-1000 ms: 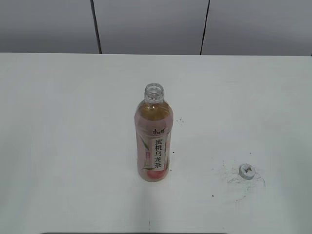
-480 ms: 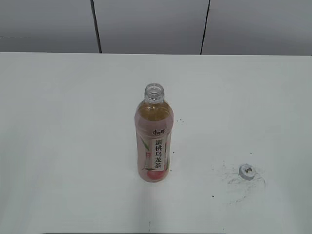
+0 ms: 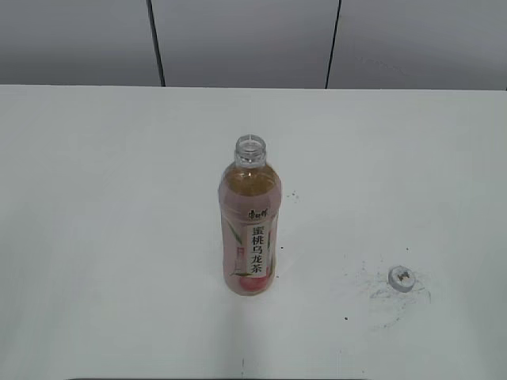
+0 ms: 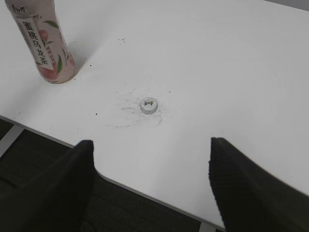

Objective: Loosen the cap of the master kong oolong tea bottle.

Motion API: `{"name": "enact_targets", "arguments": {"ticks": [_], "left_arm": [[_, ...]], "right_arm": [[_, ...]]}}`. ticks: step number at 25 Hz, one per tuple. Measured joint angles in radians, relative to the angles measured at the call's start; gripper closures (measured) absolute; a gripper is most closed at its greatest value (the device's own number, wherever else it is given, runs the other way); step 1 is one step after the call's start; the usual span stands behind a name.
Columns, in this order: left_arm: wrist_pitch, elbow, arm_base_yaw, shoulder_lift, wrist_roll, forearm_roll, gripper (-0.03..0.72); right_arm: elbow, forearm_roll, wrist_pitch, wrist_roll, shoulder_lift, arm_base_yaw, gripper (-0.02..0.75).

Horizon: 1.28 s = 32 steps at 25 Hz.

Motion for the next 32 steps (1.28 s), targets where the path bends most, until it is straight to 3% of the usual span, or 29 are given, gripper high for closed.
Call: {"name": "enact_targets", "arguments": {"ticks": [4, 6, 11, 13, 15, 32], "left_arm": [[0.0, 0.0, 0.001, 0.0, 0.0, 0.0, 0.225], [0.0, 0.0, 0.035, 0.0, 0.0, -0.001, 0.234], [-0.002, 0.001, 0.328, -0.043, 0.0, -0.001, 0.25], [-0.001, 0.001, 0.424, -0.078, 0.0, -0.001, 0.251], [-0.001, 0.001, 0.468, -0.08, 0.0, -0.001, 0.251], [-0.001, 0.001, 0.489, -0.08, 0.0, -0.001, 0.251]], "right_arm": [[0.0, -0.001, -0.003, 0.0, 0.0, -0.009, 0.183], [0.0, -0.001, -0.003, 0.0, 0.0, -0.067, 0.183], [0.0, -0.009, -0.006, 0.0, 0.0, -0.289, 0.183], [0.0, -0.016, -0.009, 0.0, 0.0, -0.319, 0.183], [0.0, -0.016, -0.009, 0.0, 0.0, -0.309, 0.183], [0.0, -0.02, -0.009, 0.0, 0.0, -0.277, 0.183]]}}
